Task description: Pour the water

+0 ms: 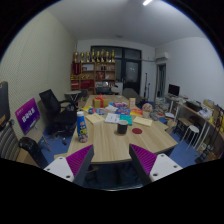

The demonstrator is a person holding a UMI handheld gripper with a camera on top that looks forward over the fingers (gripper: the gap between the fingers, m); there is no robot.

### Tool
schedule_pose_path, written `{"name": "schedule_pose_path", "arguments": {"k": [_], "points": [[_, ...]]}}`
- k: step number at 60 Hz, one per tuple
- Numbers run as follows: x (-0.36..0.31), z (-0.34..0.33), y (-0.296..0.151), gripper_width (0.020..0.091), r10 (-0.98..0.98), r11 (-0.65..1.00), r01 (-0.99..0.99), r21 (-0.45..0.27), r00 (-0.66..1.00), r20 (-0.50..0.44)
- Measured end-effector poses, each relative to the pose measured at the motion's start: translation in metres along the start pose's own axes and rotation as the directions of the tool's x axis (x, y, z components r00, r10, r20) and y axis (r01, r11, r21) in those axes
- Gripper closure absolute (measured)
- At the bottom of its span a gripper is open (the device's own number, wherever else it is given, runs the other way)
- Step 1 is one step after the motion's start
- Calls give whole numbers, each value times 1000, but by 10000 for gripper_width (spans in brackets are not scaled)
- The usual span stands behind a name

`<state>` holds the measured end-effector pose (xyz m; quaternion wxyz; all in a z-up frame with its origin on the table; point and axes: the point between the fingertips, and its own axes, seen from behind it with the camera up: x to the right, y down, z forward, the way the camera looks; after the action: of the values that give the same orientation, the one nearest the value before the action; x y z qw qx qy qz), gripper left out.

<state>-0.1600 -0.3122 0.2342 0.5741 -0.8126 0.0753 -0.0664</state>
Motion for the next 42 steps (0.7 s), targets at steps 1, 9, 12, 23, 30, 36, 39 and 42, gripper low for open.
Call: {"name": "schedule_pose_path", "arguments": {"k": [1, 9, 12, 23, 30, 36, 39, 42], "points": [[-2, -2, 0, 289, -1, 1000, 1, 0, 1000, 1], [-28, 8, 7, 288, 8, 1000, -9, 2, 999, 39], [-25, 25, 9, 288, 15, 1000, -15, -2, 997, 79], [-93, 101, 9, 284, -34, 998, 27, 57, 992, 125], [-145, 163, -1, 293, -38, 996, 21, 87, 979, 198], [-177, 220, -6, 294, -33, 994, 9, 107, 973, 227], [-191, 242, -2, 293, -37, 995, 14, 97, 972, 231], [-197, 266, 1, 295, -51, 995, 29, 98, 974, 223]]}}
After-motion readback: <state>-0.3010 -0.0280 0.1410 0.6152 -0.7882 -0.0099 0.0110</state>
